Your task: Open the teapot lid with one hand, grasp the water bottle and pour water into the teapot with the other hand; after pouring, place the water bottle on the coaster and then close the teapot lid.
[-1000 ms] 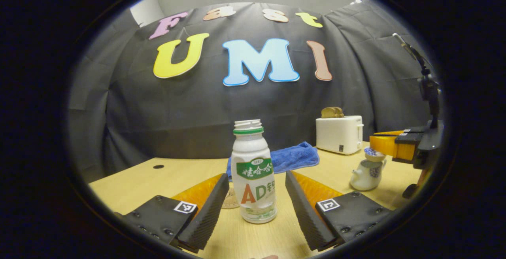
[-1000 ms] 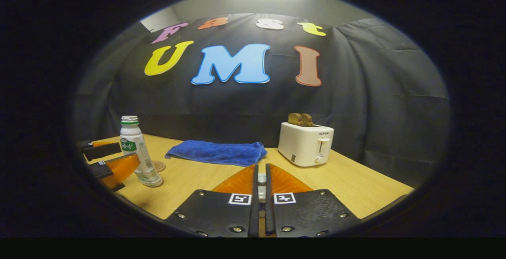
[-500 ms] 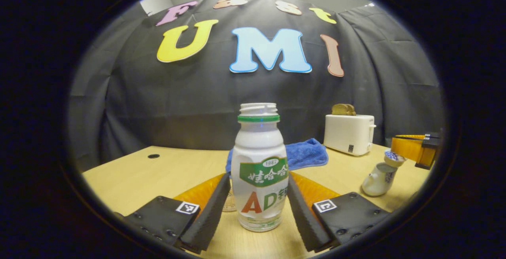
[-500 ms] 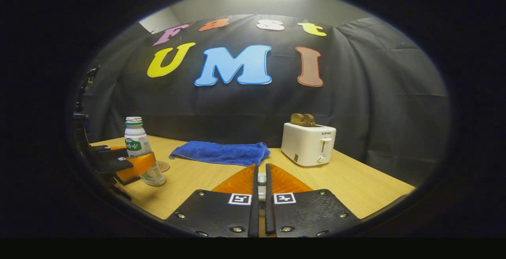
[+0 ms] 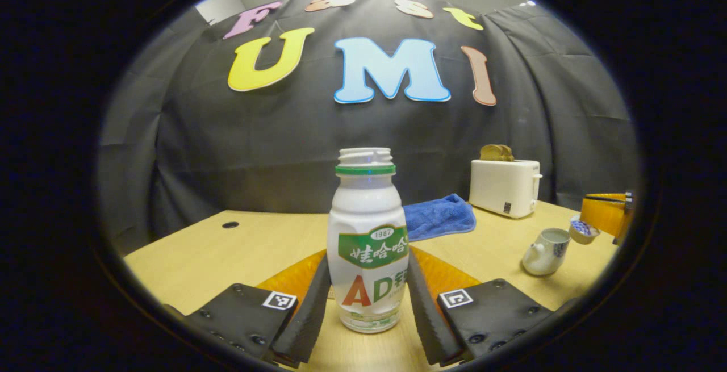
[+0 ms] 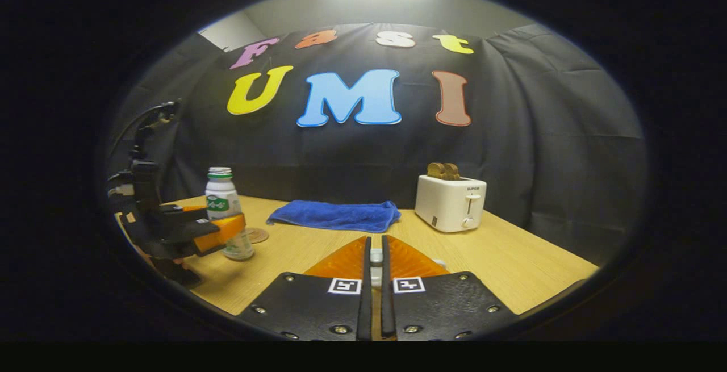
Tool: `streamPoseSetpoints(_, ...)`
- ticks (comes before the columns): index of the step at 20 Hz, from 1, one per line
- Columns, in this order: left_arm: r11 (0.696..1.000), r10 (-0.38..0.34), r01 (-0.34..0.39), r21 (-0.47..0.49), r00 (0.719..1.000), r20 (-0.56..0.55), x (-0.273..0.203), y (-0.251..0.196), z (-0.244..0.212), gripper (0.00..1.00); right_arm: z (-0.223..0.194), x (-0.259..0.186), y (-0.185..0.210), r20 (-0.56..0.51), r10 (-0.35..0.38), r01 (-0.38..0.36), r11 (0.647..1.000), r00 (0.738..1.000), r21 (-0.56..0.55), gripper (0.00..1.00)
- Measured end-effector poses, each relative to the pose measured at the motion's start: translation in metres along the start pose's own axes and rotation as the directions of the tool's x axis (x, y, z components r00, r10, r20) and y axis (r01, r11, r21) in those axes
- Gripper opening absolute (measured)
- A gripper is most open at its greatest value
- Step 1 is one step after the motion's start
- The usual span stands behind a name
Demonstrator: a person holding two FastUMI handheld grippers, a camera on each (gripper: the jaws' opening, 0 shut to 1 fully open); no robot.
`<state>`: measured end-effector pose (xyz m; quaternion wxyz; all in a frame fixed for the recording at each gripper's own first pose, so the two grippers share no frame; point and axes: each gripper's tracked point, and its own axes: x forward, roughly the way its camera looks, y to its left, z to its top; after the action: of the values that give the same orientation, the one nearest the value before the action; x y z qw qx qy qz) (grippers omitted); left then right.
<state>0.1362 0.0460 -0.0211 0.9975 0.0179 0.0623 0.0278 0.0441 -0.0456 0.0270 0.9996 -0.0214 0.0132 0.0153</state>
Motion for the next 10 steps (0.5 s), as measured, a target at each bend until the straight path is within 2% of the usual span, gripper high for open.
streamPoseSetpoints(6, 0.993, -0.052, 0.051, 0.106, 0.999, 0.001, -0.003, -0.021, 0.007, 0.82, -0.019, -0.059, -0.002, -0.004, 0.010, -0.010, 0.999, 1.000, -0.033, 0.06)
streamPoseSetpoints(8, 0.987, -0.065, 0.065, 0.147, 0.998, -0.004, -0.003, -0.031, 0.007, 0.76, -0.026, -0.069, -0.011, -0.022, -0.001, 0.000, 1.000, 1.000, -0.029, 0.06)
streamPoseSetpoints(9, 0.982, -0.069, 0.068, 0.175, 0.998, -0.003, -0.003, -0.035, 0.007, 0.82, -0.028, -0.075, -0.014, -0.027, -0.006, 0.005, 1.000, 1.000, -0.023, 0.06)
streamPoseSetpoints(10, 0.976, -0.072, 0.071, 0.204, 0.997, -0.001, -0.002, -0.040, 0.009, 0.82, -0.028, -0.079, -0.017, -0.026, -0.013, 0.013, 1.000, 1.000, -0.016, 0.06)
